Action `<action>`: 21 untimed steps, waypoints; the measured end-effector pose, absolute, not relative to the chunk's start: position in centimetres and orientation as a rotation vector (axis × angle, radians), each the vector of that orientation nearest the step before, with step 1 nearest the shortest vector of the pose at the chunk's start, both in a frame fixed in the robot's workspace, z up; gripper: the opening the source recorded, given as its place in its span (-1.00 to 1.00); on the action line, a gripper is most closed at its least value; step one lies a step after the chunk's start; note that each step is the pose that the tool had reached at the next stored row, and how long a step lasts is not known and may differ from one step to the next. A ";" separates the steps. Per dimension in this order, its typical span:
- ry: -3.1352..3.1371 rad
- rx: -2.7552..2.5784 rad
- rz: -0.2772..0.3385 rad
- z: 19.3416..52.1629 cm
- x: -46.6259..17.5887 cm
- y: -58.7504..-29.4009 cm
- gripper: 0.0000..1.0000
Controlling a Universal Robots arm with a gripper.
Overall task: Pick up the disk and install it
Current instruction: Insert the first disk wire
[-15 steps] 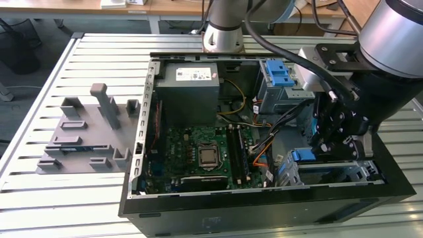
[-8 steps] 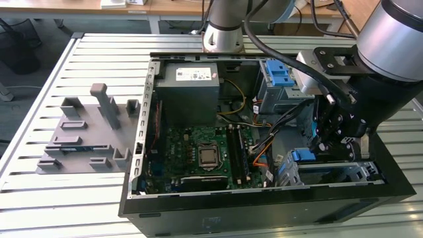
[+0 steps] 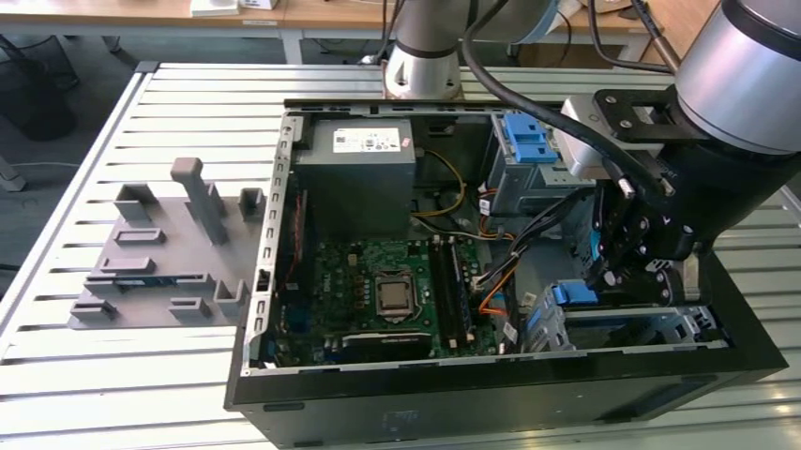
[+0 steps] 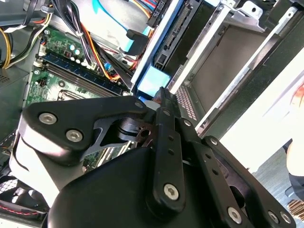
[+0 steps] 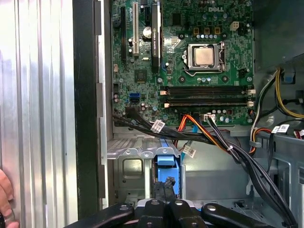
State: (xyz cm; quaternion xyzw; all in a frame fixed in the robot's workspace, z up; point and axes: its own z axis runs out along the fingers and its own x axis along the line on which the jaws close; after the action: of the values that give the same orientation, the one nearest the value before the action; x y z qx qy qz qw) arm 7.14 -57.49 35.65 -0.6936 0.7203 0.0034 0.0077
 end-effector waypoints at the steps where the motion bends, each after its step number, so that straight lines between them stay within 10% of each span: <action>1: 2.252 -2.168 0.010 35.7 7.1 -57.5 -0.79; 21: 2.253 -2.169 0.010 35.6 9.3 -57.5 -0.79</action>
State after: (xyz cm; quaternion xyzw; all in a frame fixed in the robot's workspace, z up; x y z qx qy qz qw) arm 9.31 -57.49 35.61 -0.6936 0.7203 0.0032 0.0071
